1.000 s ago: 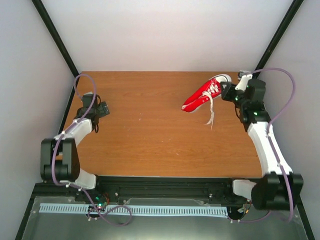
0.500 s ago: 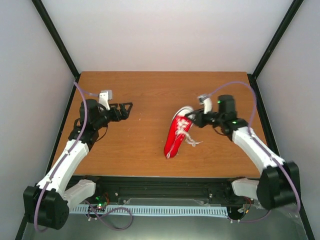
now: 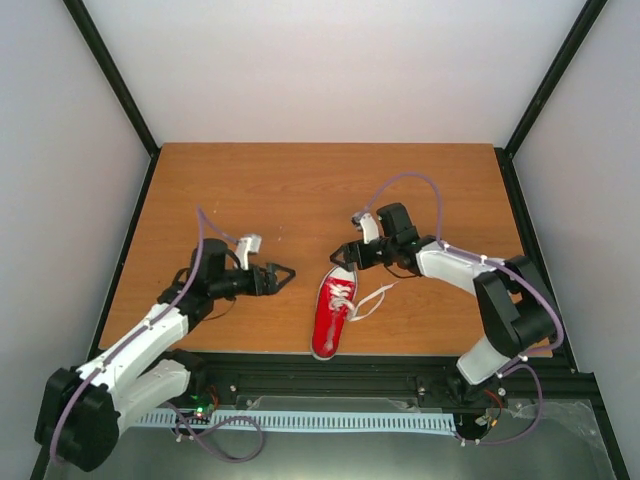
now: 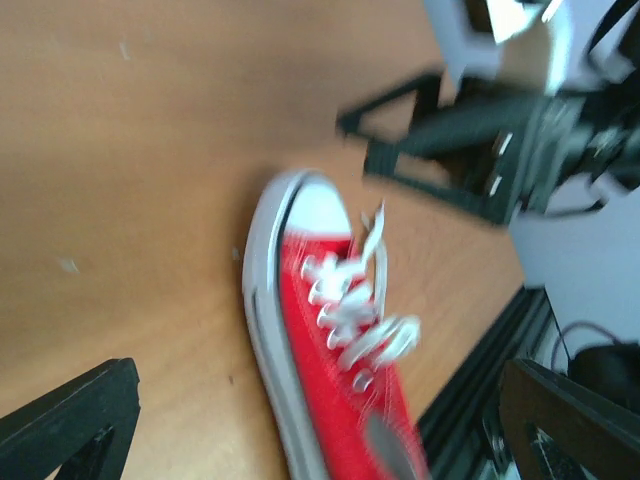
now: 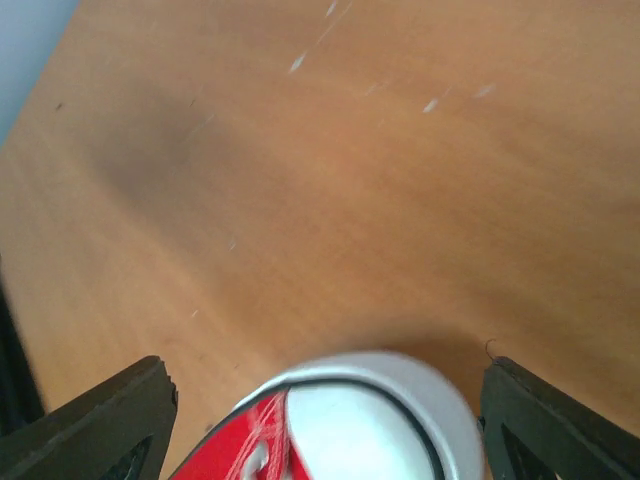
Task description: Tie the shoes
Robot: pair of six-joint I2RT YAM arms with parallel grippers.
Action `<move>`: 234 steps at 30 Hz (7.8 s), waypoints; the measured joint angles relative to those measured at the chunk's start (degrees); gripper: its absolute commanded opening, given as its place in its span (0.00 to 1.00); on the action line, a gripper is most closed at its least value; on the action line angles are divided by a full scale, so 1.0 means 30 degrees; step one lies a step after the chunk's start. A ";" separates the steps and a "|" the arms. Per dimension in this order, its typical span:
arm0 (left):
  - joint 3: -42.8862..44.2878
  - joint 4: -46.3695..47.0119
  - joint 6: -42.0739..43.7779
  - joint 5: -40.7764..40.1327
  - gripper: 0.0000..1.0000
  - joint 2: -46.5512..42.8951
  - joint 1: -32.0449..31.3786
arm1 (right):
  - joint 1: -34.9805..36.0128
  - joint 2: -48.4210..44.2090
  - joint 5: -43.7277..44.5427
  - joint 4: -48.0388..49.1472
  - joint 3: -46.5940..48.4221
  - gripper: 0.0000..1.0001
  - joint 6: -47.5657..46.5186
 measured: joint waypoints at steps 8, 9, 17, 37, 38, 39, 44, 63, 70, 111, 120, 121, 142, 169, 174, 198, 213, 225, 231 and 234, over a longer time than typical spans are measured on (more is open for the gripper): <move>-0.0984 0.1209 -0.1727 -0.1268 1.00 0.2623 -0.4240 | -0.0015 -0.4903 0.7679 -0.2135 -0.0976 0.82 0.2637; -0.0984 0.1530 -0.1872 -0.1370 1.00 0.3213 -0.4685 | -0.0015 -0.5632 0.8670 -0.2725 -0.1362 0.81 0.3344; -0.0342 0.3177 -0.2382 -0.1960 1.00 0.8349 -0.7628 | -0.0007 -0.8298 1.1176 -0.4983 -0.5304 0.72 0.7308; 0.2528 0.1056 -0.1180 -0.3759 1.00 0.6156 -0.8888 | 0.1326 -0.7344 0.8998 -0.3184 -0.5894 0.59 0.8116; 0.2965 0.0663 -0.0969 -0.4284 1.00 0.5748 -0.8837 | 0.1355 -0.7635 0.8990 -0.3009 -0.6105 0.57 0.8167; 0.3402 0.0321 -0.0736 -0.4845 1.00 0.5406 -0.8743 | 0.1377 -0.7934 0.9107 -0.3016 -0.6324 0.56 0.8269; 0.4619 -0.1268 0.0044 -0.7023 1.00 0.5144 -0.8444 | 0.1384 -0.8626 1.0171 -0.3898 -0.6892 0.55 0.8750; 0.4612 -0.4014 0.0984 -1.1460 1.00 0.4641 -0.8408 | 0.1392 -0.3155 1.2990 -0.2448 -0.4699 0.42 0.9843; 0.3803 -0.2943 0.0998 -1.1795 1.00 0.3847 -0.8408 | 0.1428 -0.2186 1.3253 -0.1253 -0.4481 0.03 1.0156; 0.4182 0.4437 0.2601 -0.8415 1.00 0.8087 -0.9151 | 0.1370 -0.8378 1.4032 -0.0823 -0.0801 0.31 0.5727; 0.3825 -0.0211 0.2251 -1.5402 1.00 0.3497 -0.7970 | -0.1916 -0.4852 1.4090 -0.2652 -0.0168 0.80 0.5807; 0.4080 -0.0889 0.2186 -1.5832 1.00 0.3300 -0.7417 | -0.1923 -0.4903 1.4076 -0.2871 -0.0168 0.78 0.5770; 0.4007 -0.2849 0.2790 -1.5788 1.00 0.1253 -0.5719 | 0.1902 -0.1763 1.3070 -0.5843 -0.2521 0.37 0.7803; 0.1836 0.8051 0.1625 -0.5632 1.00 0.7890 -0.9326 | 0.2725 -0.9865 1.2152 -0.3592 0.0321 0.03 0.7788; 0.2747 0.9238 0.2149 -0.4619 0.98 0.9471 -0.9573 | 0.2725 -0.9959 1.1526 -0.3140 0.0576 0.03 0.8196; 0.5158 1.0950 0.1486 -0.5413 0.01 1.2648 -0.9668 | 0.2725 -0.9449 1.2152 -0.3191 0.1100 0.03 0.8058; 0.2557 0.5821 -0.0007 -0.6834 0.01 0.7388 -0.7300 | 0.2688 -0.2441 1.3974 -0.3657 0.2127 0.70 0.7031; 0.1727 0.4823 -0.0153 -0.6543 0.01 0.6892 -0.7286 | 0.2696 0.1392 1.4229 -0.4248 0.1632 0.72 0.7104; 0.1384 0.4940 -0.0087 -0.5945 0.01 0.6856 -0.7286 | 0.2783 0.3279 1.4389 -0.4452 0.2404 0.43 0.7031; 0.1282 0.4932 0.0007 -0.5792 0.01 0.6819 -0.7286 | 0.2892 0.3752 1.4506 -0.4284 0.2812 0.12 0.6987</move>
